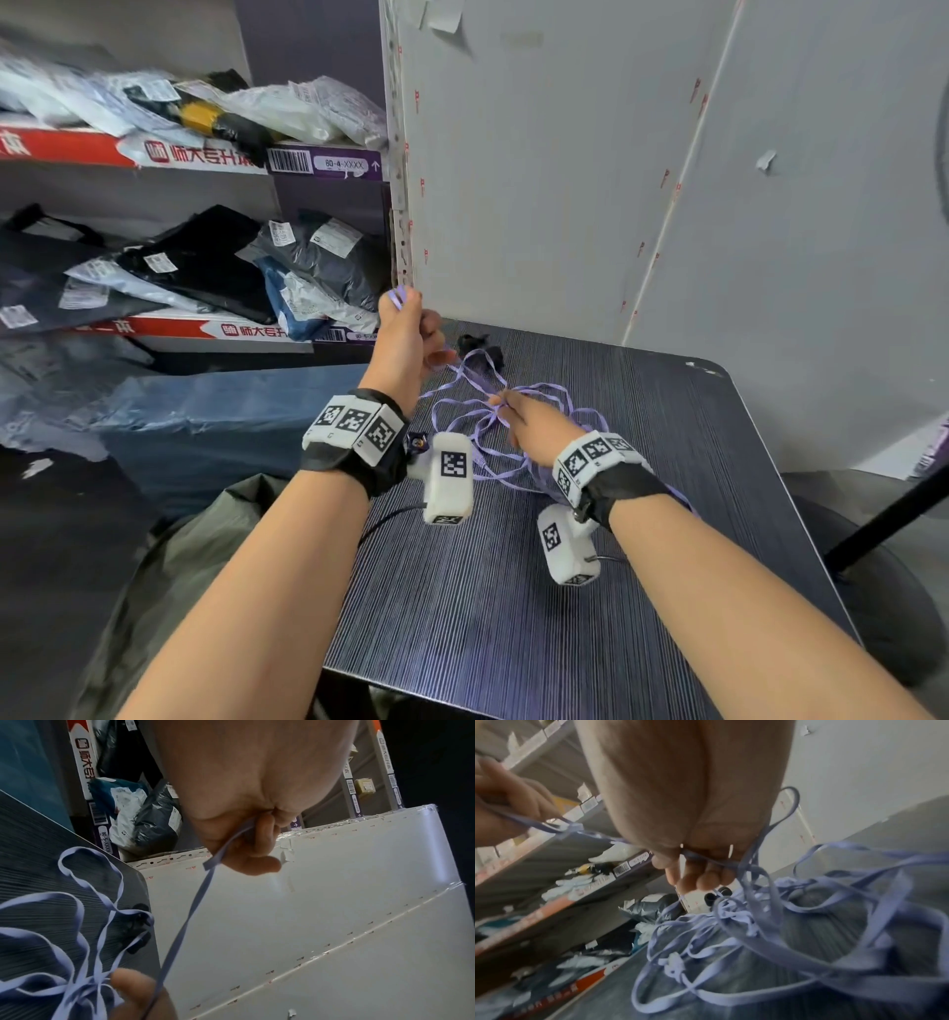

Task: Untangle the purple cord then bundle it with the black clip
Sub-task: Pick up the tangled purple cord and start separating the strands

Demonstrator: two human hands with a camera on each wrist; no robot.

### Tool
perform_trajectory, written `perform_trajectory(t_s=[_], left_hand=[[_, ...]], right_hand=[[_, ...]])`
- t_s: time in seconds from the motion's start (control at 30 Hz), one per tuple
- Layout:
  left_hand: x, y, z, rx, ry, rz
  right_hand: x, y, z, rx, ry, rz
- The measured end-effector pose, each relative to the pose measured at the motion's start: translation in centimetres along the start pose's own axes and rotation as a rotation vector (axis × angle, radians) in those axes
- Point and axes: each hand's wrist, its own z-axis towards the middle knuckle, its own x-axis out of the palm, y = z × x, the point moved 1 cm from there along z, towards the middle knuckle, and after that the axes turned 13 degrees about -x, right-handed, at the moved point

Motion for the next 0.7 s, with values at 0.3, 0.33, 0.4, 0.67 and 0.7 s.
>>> perform_trajectory(t_s=[0.3, 0.33, 0.4, 0.67, 0.7], left_hand=[[1.1, 1.8, -0.2, 0.103, 0.067, 0.323], [1.3, 2.0, -0.3, 0.129, 0.066, 0.373], [1.4, 2.6, 0.0, 0.173, 0.050, 0.494], [1.5, 3.6, 0.0, 0.222, -0.069, 0.961], [1.5, 3.9, -0.1, 0.205, -0.095, 0.958]], right_hand=[[-1.5, 4.0, 0.0, -0.407, -0.116, -0.754], [-1.5, 4.3, 0.1, -0.472, -0.144, -0.752], [-1.7, 4.8, 0.4, -0.500, -0.093, -0.718], [-2.9, 4.3, 0.2, -0.344, -0.106, -0.417], [-3.1, 4.1, 0.1, -0.313, -0.135, -0.371]])
